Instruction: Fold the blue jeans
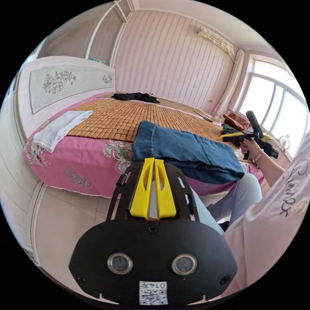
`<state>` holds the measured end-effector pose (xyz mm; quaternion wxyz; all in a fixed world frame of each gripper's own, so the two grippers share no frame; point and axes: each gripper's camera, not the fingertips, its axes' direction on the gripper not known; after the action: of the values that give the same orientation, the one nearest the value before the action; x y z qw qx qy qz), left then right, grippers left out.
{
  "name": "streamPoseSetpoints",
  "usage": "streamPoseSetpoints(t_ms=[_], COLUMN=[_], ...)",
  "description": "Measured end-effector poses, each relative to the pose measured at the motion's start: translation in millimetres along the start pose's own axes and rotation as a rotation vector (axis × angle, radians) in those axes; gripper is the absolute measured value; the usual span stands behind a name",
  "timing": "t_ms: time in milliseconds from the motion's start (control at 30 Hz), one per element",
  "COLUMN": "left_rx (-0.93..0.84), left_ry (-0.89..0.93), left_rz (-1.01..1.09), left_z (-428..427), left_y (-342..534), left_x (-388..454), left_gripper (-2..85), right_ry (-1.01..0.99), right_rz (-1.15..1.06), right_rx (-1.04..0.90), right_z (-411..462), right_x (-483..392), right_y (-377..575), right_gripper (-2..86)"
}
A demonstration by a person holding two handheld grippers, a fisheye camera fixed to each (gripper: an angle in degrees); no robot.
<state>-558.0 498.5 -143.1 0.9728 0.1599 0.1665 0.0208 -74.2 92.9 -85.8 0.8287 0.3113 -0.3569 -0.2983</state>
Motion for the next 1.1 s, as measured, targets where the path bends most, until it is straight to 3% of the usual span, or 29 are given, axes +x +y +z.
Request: streamPoseSetpoints(t_ms=[100,233,500,600,633,700,800,900,967,1100], left_rx=[-0.025,-0.066,-0.178,-0.16,-0.154,-0.17,-0.223,-0.239,-0.243,-0.243], left_ry=[0.154,0.27,0.068,0.034,0.026,0.031,0.08,0.078,0.062,0.078], left_rz=[0.101,0.198,0.331,0.36,0.36,0.354,0.343,0.361,0.369,0.374], left_z=[38,79,148,170,171,174,172,175,185,191], left_y=[-23,-50,-74,-58,-57,-66,-82,-87,-85,-97], left_x=[59,129,232,240,241,248,251,260,264,269], left_gripper=[-1.0,-1.0,-1.0,-1.0,-1.0,-1.0,-1.0,-1.0,-1.0,-0.9], right_ry=[-0.025,0.036,0.096,0.205,0.228,0.224,0.147,0.174,0.175,0.085], right_rz=[0.123,0.163,-0.036,-0.032,-0.046,-0.06,-0.05,-0.026,-0.032,0.038], right_rx=[-0.163,-0.135,0.042,-0.1,-0.237,-0.175,-0.312,-0.235,-0.383,-0.296], right_z=[18,11,2,57,91,87,84,65,104,98], right_x=[0,-16,-27,-22,-18,-17,-5,8,24,49], right_y=[87,120,18,-18,-20,-18,-29,-38,-36,-18], right_gripper=[0.2,-0.2,-0.3,-0.3,-0.3,-0.4,-0.5,-0.5,-0.6,-0.5])
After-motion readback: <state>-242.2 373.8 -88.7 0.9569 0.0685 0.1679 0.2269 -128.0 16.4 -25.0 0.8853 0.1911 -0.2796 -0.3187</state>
